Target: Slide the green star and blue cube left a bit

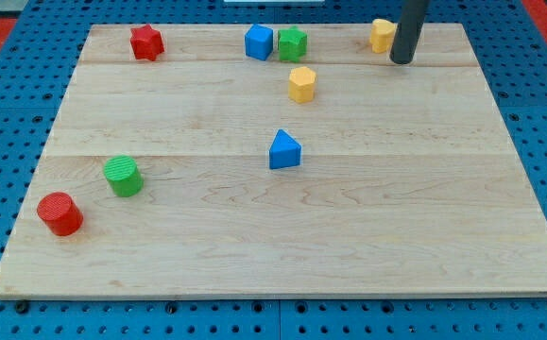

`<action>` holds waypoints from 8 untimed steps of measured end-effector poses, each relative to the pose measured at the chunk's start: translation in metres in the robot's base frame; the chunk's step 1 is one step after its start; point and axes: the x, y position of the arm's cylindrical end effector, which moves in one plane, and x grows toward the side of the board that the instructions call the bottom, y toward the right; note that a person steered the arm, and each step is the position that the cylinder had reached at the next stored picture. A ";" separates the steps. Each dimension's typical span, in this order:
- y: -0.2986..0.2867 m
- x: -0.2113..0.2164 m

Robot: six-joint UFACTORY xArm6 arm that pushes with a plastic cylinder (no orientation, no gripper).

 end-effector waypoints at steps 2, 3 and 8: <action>-0.005 0.000; -0.037 -0.001; -0.130 -0.048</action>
